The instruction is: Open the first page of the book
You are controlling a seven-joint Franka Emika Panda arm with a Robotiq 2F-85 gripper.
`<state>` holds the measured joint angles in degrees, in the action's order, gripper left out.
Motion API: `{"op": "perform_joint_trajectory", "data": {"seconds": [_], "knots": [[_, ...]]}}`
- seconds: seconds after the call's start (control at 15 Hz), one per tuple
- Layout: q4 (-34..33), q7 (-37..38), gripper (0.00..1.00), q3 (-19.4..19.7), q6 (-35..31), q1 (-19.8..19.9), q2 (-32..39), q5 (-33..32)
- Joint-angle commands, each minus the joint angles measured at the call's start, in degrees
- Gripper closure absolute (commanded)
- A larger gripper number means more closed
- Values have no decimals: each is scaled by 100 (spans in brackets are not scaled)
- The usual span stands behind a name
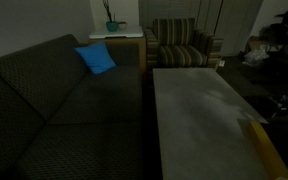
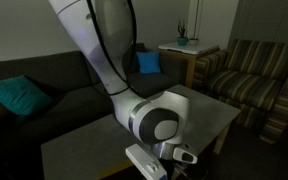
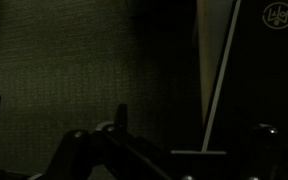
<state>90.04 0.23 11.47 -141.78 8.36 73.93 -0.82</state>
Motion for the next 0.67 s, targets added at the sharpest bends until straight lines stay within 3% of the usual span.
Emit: {"op": "perform_joint_trajectory", "data": {"seconds": [0.0,0.4,0.6], "knots": [[-949,76,0,-53,-23,206,706,-30],[-1832,194,0,-42,648,497,1150,130],[-1826,338,0,76,790,515,1013,131]]}}
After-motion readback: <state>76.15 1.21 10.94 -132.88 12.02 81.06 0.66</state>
